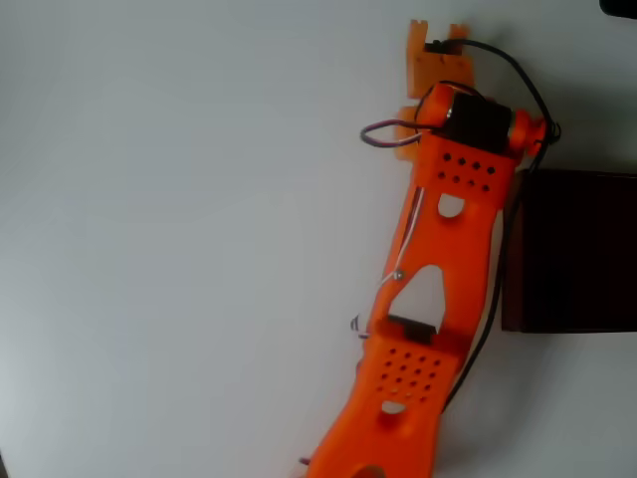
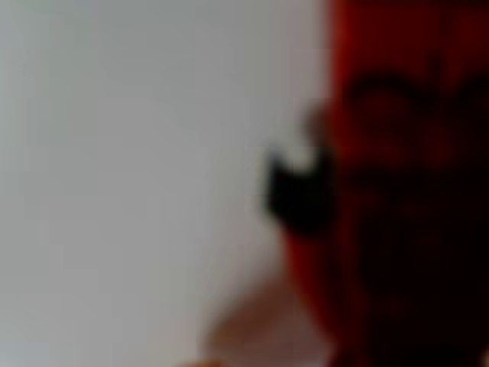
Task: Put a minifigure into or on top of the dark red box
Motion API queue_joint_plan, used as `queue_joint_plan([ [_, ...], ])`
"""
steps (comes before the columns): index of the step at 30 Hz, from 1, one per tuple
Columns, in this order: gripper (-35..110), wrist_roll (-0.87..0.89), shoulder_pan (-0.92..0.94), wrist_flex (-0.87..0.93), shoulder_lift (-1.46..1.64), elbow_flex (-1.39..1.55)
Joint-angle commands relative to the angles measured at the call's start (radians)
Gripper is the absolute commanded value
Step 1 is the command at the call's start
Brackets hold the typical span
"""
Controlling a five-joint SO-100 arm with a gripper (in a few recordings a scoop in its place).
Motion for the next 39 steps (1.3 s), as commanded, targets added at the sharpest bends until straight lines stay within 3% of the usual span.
queue_joint_plan([
  [1, 21, 0.006, 0.015, 0.015, 0.011, -0.051],
  [39, 7, 0.018, 0.017, 0.015, -0.127, -0.187],
])
